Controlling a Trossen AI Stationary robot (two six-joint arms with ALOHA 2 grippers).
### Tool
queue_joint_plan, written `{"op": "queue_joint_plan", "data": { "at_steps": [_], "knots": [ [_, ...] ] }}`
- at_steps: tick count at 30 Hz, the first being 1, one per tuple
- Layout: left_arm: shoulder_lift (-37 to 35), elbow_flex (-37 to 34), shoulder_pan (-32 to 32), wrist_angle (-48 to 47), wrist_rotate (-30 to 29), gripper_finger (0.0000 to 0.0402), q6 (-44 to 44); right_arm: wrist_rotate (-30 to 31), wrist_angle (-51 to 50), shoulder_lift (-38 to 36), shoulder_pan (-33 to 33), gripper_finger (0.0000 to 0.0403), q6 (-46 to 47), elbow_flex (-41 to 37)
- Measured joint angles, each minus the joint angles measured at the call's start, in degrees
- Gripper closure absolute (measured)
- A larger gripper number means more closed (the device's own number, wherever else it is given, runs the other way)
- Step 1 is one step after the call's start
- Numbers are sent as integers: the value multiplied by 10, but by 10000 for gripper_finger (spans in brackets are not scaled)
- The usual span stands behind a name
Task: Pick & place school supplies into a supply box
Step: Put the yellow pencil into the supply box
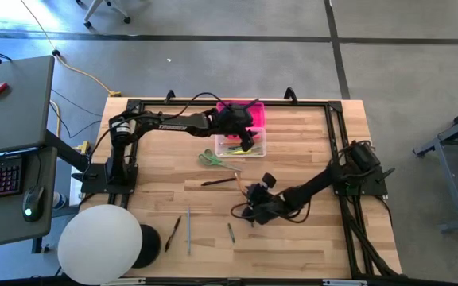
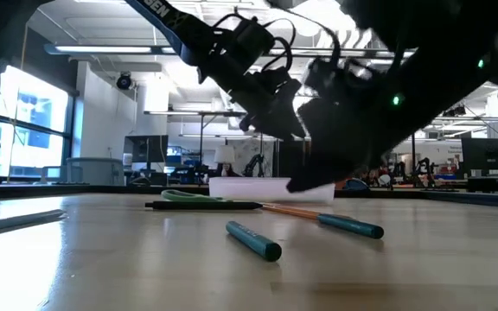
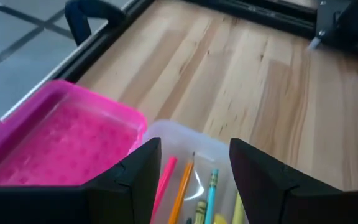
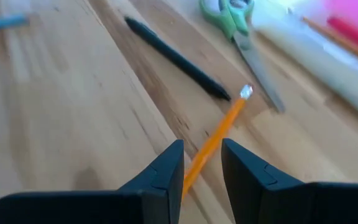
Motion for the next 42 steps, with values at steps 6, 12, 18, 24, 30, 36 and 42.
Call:
{"op": "queue_joint_plan", "data": {
  "at_steps": [6, 12, 18, 24, 30, 36, 42],
  "knots": [
    [-2, 0, 0, -37, -22, 179, -2, -42, 4, 31, -24, 316, 24, 1],
    [-35, 1, 0, -62, -56, 179, -2, -36, -22, 28, -32, 316, 24, -7],
    [-90, 1, 0, -127, -52, 179, -6, -52, -24, 25, -31, 316, 33, -41],
    [-154, 1, -1, -183, -7, 179, -21, -13, 56, 25, -2, 316, 65, -119],
    [-218, 1, -8, -182, 86, 179, -21, 10, 200, 27, 24, 316, -12, -194],
    [-262, 1, -36, -185, 105, 179, -23, 7, 321, 27, 24, 316, 7, -268],
    [-278, 1, -75, -185, 70, 179, -21, 1, 346, 27, 24, 330, -30, -280]
  ]
}}
